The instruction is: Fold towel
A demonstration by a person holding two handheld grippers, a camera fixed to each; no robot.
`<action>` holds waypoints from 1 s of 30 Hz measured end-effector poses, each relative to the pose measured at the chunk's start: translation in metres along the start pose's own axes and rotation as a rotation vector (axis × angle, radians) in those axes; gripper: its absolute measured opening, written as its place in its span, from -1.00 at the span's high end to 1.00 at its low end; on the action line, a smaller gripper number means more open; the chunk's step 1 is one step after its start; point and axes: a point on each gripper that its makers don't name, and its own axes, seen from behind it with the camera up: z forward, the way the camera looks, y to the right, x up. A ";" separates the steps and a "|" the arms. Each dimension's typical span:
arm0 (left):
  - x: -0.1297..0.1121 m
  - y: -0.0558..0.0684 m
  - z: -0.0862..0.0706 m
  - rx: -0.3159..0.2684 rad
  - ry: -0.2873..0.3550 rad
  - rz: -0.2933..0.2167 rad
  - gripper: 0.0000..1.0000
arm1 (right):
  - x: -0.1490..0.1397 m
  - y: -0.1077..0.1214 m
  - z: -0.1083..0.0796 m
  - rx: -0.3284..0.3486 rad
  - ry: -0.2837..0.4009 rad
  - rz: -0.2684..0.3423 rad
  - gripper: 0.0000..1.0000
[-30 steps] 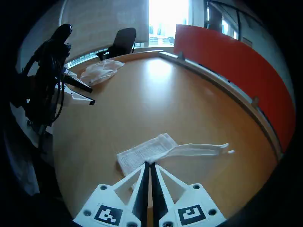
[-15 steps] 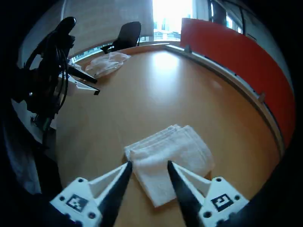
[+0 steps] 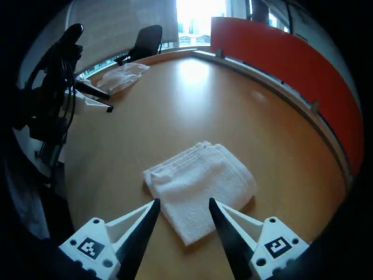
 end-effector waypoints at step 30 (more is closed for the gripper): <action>0.002 0.004 0.002 -0.005 0.001 0.008 -0.87 | -0.068 0.009 -0.006 -0.044 -0.117 0.038 -0.51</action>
